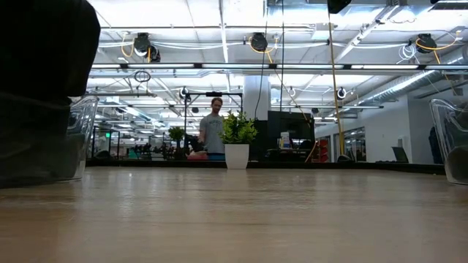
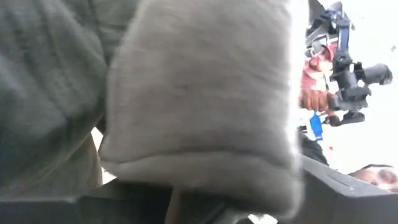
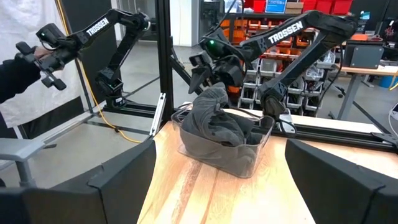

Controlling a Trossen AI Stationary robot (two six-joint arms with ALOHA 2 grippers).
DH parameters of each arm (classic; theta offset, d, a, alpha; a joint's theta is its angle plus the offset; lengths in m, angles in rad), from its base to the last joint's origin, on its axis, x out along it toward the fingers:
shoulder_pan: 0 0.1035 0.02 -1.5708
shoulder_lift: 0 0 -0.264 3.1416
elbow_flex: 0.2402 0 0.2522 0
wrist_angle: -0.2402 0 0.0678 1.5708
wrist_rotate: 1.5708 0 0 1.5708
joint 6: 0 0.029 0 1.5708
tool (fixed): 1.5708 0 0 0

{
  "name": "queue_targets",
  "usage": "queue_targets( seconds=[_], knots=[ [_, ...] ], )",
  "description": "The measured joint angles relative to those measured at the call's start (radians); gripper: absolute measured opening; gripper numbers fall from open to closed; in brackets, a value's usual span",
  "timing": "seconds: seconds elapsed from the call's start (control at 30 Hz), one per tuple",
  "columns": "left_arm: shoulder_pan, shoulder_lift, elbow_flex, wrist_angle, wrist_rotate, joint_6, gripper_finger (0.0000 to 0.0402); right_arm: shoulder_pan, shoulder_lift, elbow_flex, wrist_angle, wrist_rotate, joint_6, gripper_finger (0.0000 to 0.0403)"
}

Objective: Pick & Place hat
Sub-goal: Put the black cap into the left transparent bin

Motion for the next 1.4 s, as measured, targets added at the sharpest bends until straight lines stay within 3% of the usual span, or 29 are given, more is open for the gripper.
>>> queue_targets(
  seconds=[0.23, 0.57, 0.77, 0.93, 1.27, 1.4],
  knots=[
    [0.000, -0.101, 0.000, -0.145, 0.030, -0.154, 0.0212, 0.000, 0.000, 0.000, -0.005, 0.000, 0.000, 0.0345],
    [-0.020, -0.272, 0.001, -0.178, 0.056, -0.012, 0.0191, 0.000, 0.000, 0.000, -0.007, 0.000, 0.000, 0.0345],
    [-0.023, -0.348, 0.001, -0.311, 0.051, -0.116, 0.0195, 0.000, 0.000, 0.000, -0.008, 0.000, 0.000, 0.0345],
    [-0.023, -0.436, 0.001, -0.402, 0.032, -0.100, 0.0186, 0.000, 0.000, 0.000, -0.007, 0.000, 0.001, 0.0345],
    [-0.014, -0.559, 0.001, -0.810, -0.039, -0.506, 0.0153, 0.000, 0.000, 0.000, -0.017, -0.003, 0.001, 0.0345],
    [0.005, -0.548, 0.001, -0.794, -0.018, -0.476, 0.0148, 0.000, 0.000, 0.000, -0.027, -0.003, 0.021, 0.0345]
  ],
)
